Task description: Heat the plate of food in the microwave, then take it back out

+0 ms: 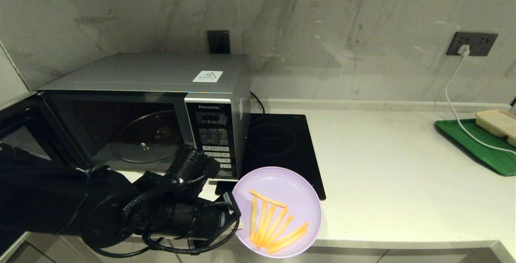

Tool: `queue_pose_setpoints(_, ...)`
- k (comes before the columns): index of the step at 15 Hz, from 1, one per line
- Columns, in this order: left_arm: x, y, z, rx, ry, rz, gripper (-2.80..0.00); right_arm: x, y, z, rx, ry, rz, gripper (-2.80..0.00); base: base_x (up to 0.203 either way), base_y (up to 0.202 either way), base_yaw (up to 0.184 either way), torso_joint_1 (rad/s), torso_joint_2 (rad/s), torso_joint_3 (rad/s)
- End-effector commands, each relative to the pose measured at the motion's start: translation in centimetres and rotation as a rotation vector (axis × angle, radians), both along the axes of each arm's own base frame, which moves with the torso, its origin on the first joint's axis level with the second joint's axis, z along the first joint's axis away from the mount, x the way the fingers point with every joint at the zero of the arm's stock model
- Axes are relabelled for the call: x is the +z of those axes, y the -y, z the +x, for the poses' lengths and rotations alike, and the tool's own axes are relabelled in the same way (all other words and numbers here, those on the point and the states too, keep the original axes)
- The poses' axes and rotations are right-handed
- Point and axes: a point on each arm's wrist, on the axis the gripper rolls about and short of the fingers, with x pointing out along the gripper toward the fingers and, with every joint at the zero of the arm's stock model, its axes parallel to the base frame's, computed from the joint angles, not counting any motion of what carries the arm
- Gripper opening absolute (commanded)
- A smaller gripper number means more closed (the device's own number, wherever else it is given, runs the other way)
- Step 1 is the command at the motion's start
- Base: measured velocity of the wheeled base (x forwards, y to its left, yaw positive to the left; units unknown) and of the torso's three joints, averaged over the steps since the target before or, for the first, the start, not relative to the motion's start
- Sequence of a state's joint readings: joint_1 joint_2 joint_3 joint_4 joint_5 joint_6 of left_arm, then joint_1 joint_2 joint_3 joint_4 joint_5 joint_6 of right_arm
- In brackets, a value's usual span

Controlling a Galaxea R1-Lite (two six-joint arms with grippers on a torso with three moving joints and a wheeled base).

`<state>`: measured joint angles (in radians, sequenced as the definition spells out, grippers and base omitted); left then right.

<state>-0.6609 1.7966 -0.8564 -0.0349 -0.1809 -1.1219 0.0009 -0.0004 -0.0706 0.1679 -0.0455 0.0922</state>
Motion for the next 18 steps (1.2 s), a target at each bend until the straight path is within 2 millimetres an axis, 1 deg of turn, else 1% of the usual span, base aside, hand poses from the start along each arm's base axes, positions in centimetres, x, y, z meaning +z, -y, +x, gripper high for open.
queue_pose_setpoints(1,-0.4,1.0,1.2,-0.019,0.003,0.009,-2.8,0.0,0.0,0.0,0.0,-0.001,0.0,-2.8,0.0,0.0,0.0,0.0,0.0,0.0)
queue_pose_setpoints(6,-1.9,3.1,3.9,-0.059,0.007,0.041,-2.8,0.0,0.0,0.0,-0.001,-0.001,0.0,-2.8,0.0,0.0,0.0,0.0,0.0,0.0)
queue_pose_setpoints(8,-1.7,3.8,4.7,-0.069,-0.01,0.054,-2.8,0.0,0.0,0.0,0.0,-0.001,0.0,-2.8,0.0,0.0,0.0,0.0,0.0,0.0)
queue_pose_setpoints(11,-1.4,4.5,5.8,-0.073,-0.018,0.058,-2.8,0.0,0.0,0.0,0.0,-0.001,0.0,-2.8,0.0,0.0,0.0,0.0,0.0,0.0)
queue_pose_setpoints(13,-2.0,5.2,6.8,-0.071,-0.034,0.07,-2.8,0.0,0.0,0.0,0.0,-0.001,0.0,-2.8,0.0,0.0,0.0,0.0,0.0,0.0)
queue_pose_setpoints(15,-2.1,5.6,7.5,-0.07,-0.033,0.07,-2.8,0.0,0.0,0.0,0.0,-0.001,0.001,-2.8,0.0,0.0,0.0,0.0,0.0,0.0)
queue_pose_setpoints(18,-2.6,5.7,8.4,-0.08,-0.022,0.079,-2.8,0.0,0.0,0.0,0.0,-0.001,0.0,-2.8,0.0,0.0,0.0,0.0,0.0,0.0)
